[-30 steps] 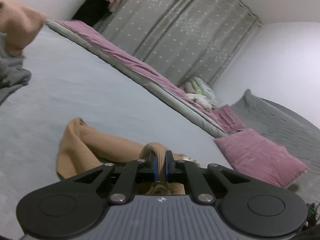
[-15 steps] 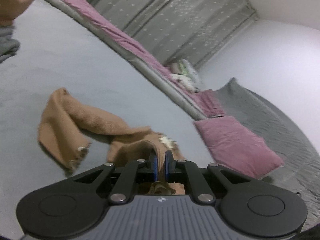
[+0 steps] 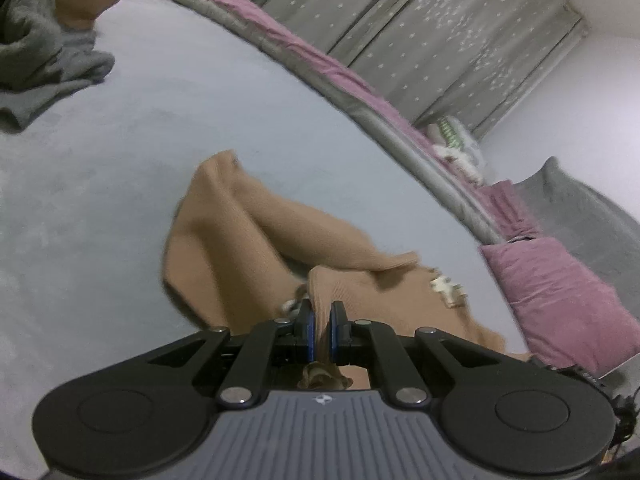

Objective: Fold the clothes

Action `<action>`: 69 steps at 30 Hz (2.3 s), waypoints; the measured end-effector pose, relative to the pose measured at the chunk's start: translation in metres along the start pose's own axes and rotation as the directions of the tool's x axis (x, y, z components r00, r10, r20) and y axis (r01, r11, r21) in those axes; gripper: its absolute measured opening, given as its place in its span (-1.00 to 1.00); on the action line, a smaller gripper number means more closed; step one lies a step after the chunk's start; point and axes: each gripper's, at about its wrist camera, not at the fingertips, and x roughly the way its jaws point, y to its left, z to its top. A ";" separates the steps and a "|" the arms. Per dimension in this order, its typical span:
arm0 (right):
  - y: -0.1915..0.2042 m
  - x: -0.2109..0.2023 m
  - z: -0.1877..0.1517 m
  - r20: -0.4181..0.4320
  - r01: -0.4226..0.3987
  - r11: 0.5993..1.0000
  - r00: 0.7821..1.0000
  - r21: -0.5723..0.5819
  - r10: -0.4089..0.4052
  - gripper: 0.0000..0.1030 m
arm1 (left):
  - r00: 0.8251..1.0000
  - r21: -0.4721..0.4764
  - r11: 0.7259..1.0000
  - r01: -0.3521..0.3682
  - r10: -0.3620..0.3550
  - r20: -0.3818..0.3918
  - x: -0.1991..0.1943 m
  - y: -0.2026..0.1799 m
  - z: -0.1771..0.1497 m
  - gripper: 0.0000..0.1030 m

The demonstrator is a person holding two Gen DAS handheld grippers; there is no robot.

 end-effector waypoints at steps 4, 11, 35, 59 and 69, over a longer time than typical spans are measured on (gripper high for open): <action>-0.004 -0.003 -0.007 -0.039 -0.007 1.000 0.999 0.011 0.008 -0.13 | 0.999 -0.008 0.999 -0.035 0.034 -0.026 0.012 0.009 -0.004 -0.88; -0.007 -0.023 -0.027 -0.118 -0.009 0.999 0.993 -0.045 0.003 -0.13 | 0.997 -0.010 0.998 -0.060 0.059 -0.042 0.015 0.013 -0.007 -0.88; 0.008 -0.016 -0.096 -0.276 -0.032 0.969 0.960 -0.243 -0.038 -0.80 | 0.993 -0.006 0.994 -0.105 0.105 -0.062 0.018 0.011 -0.008 -0.88; -0.021 -0.208 -0.085 -0.156 0.059 0.998 0.986 -0.014 -0.060 -0.86 | 0.972 -0.102 0.994 -0.032 0.007 -0.236 -0.079 -0.025 -0.040 -0.89; -0.060 -0.268 -0.097 -0.151 0.116 0.989 0.983 0.092 -0.102 -0.93 | 0.949 -0.050 0.999 -0.007 -0.009 -0.315 -0.127 -0.040 -0.074 -0.95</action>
